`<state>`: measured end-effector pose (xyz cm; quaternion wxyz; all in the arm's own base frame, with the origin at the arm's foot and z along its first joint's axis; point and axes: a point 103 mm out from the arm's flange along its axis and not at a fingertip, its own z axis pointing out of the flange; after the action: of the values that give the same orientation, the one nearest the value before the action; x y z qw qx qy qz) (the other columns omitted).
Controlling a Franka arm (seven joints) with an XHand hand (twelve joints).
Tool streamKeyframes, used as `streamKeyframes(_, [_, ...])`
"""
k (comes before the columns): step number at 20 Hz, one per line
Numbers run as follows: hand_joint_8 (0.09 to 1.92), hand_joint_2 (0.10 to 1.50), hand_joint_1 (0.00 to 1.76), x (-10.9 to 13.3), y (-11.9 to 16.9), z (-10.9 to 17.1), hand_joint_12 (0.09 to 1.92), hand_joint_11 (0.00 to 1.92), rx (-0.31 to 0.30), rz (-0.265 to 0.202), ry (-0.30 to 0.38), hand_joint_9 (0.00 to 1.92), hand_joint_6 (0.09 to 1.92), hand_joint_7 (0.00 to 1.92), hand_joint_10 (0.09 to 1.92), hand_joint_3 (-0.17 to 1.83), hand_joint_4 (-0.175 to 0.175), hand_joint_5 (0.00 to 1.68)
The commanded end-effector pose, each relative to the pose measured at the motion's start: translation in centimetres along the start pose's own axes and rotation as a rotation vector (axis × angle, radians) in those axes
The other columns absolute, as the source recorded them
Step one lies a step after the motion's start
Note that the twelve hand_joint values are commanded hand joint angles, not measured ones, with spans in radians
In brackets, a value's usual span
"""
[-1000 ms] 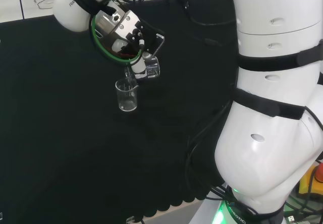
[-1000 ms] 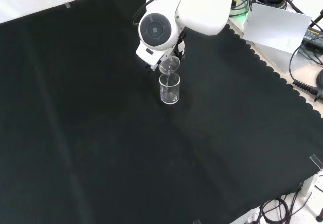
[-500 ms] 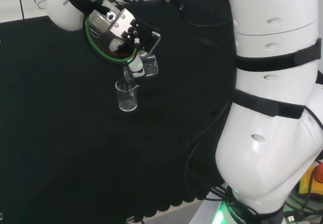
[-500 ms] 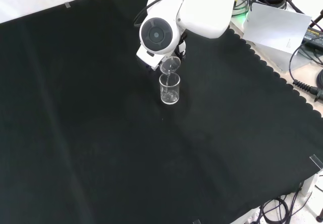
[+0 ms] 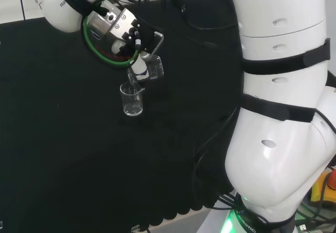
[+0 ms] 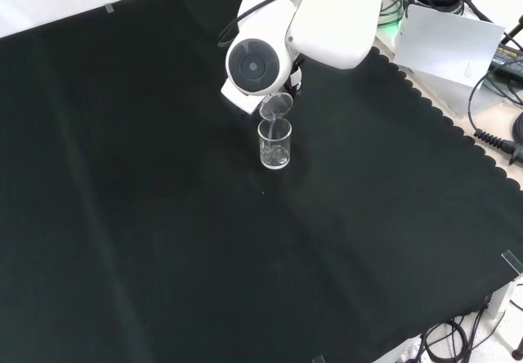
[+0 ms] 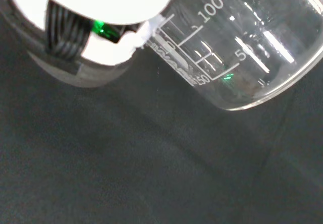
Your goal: Pour the water from the handheld beaker into the one on the table.
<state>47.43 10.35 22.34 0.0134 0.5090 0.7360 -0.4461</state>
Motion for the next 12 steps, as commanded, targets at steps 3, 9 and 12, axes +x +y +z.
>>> streamKeyframes(3, [0.31,0.66,1.32,0.19,-0.15,-0.28,0.69,1.35,0.035,0.004,-0.003,1.76,0.38,1.47,0.09,0.57,-0.175,1.39])
streamKeyframes(9, [0.32,0.65,1.32,0.29,-0.19,-0.39,0.69,1.35,0.041,0.006,0.000,1.76,0.39,1.46,0.09,0.57,-0.175,1.39])
streamKeyframes(12, [0.32,0.65,1.32,0.23,-0.20,-0.41,0.69,1.35,0.043,0.005,0.002,1.76,0.39,1.46,0.09,0.57,-0.175,1.39])
